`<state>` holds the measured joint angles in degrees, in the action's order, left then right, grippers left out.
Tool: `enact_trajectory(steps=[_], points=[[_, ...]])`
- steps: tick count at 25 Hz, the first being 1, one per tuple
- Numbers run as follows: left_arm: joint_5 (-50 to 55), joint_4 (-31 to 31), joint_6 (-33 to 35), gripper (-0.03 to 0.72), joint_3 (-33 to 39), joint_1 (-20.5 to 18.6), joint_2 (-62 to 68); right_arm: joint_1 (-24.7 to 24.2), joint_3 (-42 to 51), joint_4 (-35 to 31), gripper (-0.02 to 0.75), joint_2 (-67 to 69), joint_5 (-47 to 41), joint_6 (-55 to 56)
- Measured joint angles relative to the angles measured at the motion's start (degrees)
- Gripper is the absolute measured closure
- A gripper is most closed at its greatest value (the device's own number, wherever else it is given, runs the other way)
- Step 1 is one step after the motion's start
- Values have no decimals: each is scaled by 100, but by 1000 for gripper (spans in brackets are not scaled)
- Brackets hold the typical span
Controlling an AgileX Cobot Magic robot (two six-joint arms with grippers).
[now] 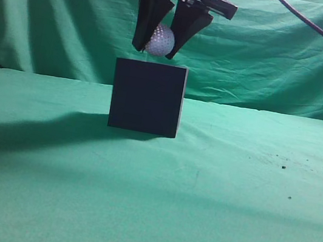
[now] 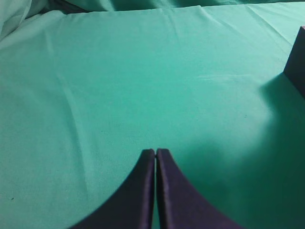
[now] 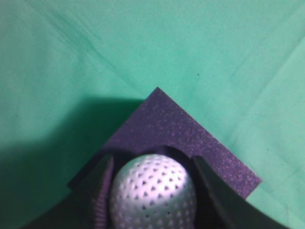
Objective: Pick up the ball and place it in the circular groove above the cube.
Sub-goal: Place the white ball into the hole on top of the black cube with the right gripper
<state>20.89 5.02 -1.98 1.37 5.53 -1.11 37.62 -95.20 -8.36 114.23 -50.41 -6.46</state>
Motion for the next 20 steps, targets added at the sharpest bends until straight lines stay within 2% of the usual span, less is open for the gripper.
enact_trajectory(steps=[5, 6, 10, 16, 18, 20], points=[[0, 0, 0, 688, 0, 0, 0, 0, 0, 100, 426, 13, 0, -31], [0, 0, 0, 688, 0, 0, 0, 0, 0, 114, 352, 35, 0, -31], [0, 0, 0, 688, 0, 0, 0, 0, -4, 136, 206, 47, 0, -40], [0, 0, 0, 688, 0, 0, 0, 0, -257, 148, 210, 47, -268, -53], [0, 0, 0, 688, 0, 0, 0, 0, -583, 157, 288, 47, -633, -53], [0, 0, 0, 688, 0, 0, 0, 0, -957, 161, 411, 47, -1090, -6]])
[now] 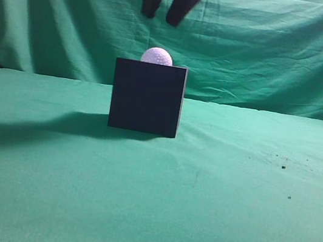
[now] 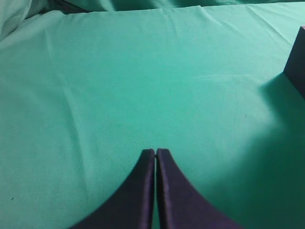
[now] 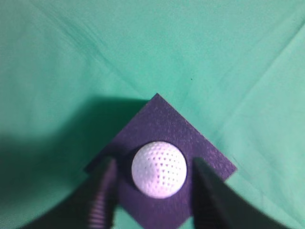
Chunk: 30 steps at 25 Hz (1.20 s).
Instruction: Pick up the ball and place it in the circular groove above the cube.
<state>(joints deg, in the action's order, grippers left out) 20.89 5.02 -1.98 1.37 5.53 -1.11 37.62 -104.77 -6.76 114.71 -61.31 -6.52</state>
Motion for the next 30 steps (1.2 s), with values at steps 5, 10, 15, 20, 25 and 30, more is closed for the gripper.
enact_trajectory(steps=[5, 10, 15, 20, 25, 30], points=[[0, 0, 0, 688, 0, 0, 0, 0, -522, 248, 702, -188, -893, 237], [0, 0, 0, 688, 0, 0, 0, -10, -393, 641, 738, -668, -993, 661], [0, 0, 0, 688, 0, 0, 0, -10, 566, 676, 738, -1725, -1005, 944], [0, 0, 0, 688, 0, 0, 0, -10, 2175, 680, 738, -3131, -895, 1157], [0, 0, 0, 688, 0, 0, 0, -10, 3700, 642, 738, -4640, -19, 1201], [0, 0, 0, 688, 0, 0, 0, -10, 4962, 490, 738, -5914, 668, 1204]])
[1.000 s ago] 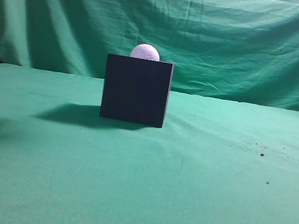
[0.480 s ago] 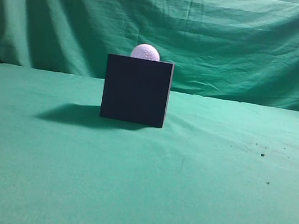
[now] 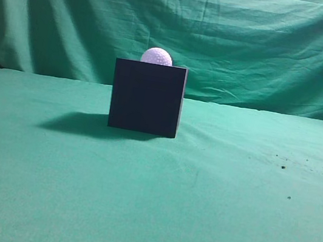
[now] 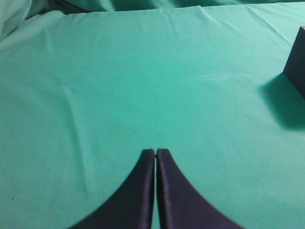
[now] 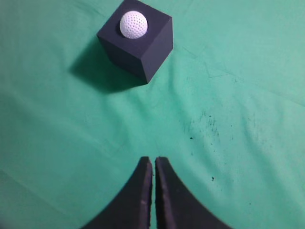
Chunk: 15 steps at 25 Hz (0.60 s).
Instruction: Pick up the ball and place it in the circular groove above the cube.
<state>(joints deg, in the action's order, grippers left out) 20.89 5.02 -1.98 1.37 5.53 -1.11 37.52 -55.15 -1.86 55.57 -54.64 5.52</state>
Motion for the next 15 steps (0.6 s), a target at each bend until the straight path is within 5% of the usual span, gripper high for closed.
enact_trajectory(steps=[15], points=[[0, 0, 0, 688, 0, 0, 0, 0, 1020, 44, 738, -2106, 20, -141]])
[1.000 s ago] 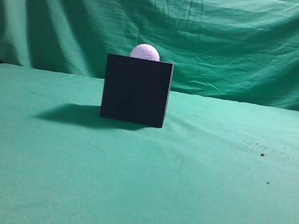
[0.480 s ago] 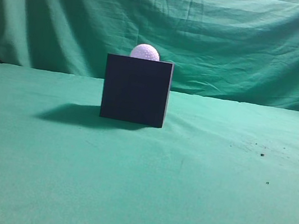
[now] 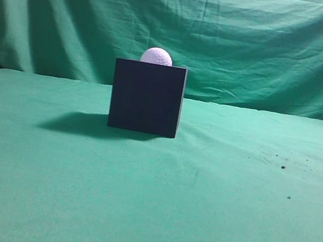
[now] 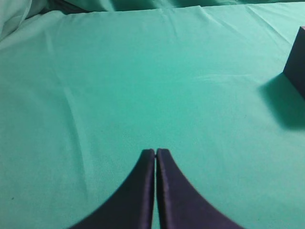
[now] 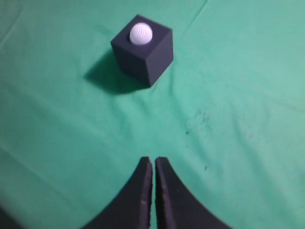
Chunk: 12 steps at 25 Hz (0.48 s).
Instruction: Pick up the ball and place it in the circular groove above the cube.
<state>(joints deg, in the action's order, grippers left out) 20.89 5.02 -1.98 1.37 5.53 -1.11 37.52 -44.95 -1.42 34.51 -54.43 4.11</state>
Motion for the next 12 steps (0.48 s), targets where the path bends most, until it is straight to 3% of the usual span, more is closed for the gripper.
enact_trajectory(steps=[5, 12], points=[[0, 0, 0, 688, 0, 0, 0, -150, 573, 238, 738, -383, 1036, -42], [0, 0, 0, 688, 0, 0, 0, -1526, 2323, 238, 738, -1803, 2670, -55]])
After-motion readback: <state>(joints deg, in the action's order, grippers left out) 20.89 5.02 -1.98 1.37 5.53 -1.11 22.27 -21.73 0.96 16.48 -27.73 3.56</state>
